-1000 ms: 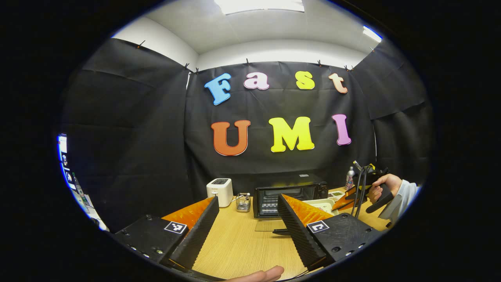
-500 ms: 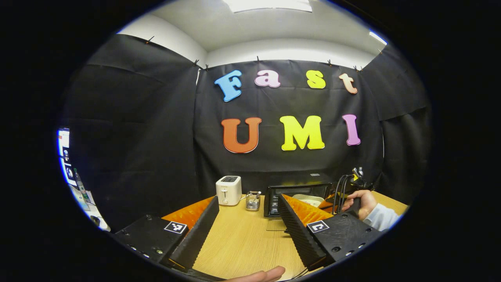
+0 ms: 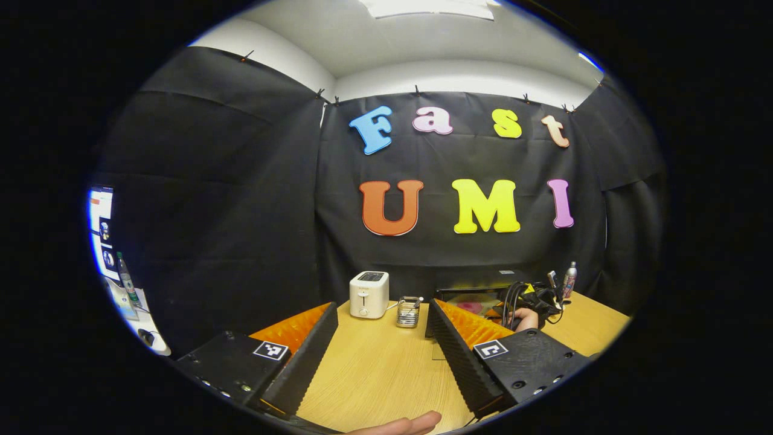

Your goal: Open the electric oven with the left hand, put the food in, and close the electric oven.

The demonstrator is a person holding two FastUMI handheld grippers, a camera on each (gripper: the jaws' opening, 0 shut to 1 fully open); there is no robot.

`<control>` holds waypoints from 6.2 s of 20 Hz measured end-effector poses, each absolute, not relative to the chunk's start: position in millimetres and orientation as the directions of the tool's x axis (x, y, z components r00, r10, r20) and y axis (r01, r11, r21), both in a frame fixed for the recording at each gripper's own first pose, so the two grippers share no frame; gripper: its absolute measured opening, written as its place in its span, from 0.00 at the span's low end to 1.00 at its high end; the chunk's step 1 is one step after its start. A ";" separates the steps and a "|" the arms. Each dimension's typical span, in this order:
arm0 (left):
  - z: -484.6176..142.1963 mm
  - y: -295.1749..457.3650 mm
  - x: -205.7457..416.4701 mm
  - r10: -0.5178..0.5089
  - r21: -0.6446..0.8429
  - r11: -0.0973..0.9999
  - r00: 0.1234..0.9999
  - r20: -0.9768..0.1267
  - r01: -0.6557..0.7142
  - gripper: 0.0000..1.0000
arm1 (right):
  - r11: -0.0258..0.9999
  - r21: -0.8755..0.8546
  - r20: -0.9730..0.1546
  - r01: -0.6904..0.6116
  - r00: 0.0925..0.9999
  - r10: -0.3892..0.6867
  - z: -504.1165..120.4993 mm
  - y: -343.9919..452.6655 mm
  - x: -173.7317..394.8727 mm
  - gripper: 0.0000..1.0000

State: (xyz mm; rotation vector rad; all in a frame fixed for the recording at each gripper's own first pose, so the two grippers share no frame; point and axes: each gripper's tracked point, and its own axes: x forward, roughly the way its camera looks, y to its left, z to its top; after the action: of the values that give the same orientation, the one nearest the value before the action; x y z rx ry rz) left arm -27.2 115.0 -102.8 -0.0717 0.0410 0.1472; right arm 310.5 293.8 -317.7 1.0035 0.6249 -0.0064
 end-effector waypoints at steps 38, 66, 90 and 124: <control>-165.3 77.8 -18.2 0.074 -0.077 0.992 0.967 -0.245 -0.095 0.95 | 0.950 0.276 -0.211 -0.148 0.955 0.210 -163.7 183.1 143.3 0.95; -336.9 -135.6 82.3 -0.207 -0.080 0.976 0.738 -0.642 0.204 0.96 | 0.997 0.022 0.015 -0.071 0.997 0.071 -27.5 -36.5 71.0 0.96; -287.7 -134.8 123.8 -0.179 -0.036 0.980 0.791 -0.586 0.195 0.95 | 0.992 0.058 -0.014 -0.111 0.994 0.112 -32.3 -52.7 79.6 0.96; -124.4 -110.3 88.4 -0.147 -0.030 0.989 0.956 -0.253 0.144 0.95 | 0.999 -0.025 0.054 -0.033 0.998 0.034 20.0 -31.0 -79.9 1.00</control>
State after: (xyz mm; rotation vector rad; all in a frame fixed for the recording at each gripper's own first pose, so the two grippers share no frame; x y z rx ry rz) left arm 88.4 -110.3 -124.4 -0.0109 0.2578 -0.1478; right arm -79.9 -31.0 20.0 -0.0240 -0.0544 0.0332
